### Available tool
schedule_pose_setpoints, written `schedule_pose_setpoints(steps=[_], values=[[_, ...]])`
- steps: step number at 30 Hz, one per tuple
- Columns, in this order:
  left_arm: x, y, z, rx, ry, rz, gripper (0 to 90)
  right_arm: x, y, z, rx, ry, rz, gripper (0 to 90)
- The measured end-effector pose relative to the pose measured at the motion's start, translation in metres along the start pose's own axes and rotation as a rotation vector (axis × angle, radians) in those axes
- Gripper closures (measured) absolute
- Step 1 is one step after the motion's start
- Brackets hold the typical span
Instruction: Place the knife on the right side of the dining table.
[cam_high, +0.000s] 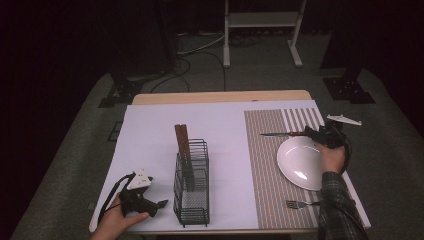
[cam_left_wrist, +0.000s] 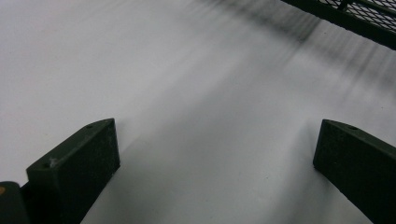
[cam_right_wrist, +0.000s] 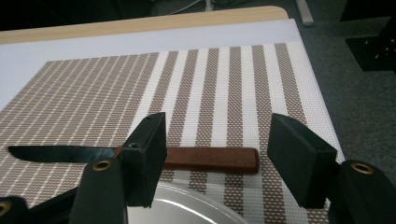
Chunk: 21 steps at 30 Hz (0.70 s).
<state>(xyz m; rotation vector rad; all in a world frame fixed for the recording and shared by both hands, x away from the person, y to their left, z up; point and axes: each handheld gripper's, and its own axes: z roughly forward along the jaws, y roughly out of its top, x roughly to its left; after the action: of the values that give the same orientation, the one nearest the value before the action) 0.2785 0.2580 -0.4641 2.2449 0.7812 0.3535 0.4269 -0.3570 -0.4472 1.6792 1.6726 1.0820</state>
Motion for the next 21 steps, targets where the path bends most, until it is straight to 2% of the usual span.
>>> schedule_pose_setpoints(steps=[11, 18, 21], values=[[0.0, 0.0, 0.0, 0.0, 0.0, 0.0, 0.0, 0.01, 0.001, -0.012, -0.006, 0.039, -0.037, 33.5], [0.0, 0.0, 0.0, 0.0, 0.0, 0.0, 0.0, 0.02, -0.001, -0.022, 0.001, 0.071, -0.072, 27.4], [0.0, 0.0, 0.0, 0.0, 0.0, 0.001, 0.0, 0.028, -0.004, -0.028, 0.003, 0.098, -0.093, 24.3]])
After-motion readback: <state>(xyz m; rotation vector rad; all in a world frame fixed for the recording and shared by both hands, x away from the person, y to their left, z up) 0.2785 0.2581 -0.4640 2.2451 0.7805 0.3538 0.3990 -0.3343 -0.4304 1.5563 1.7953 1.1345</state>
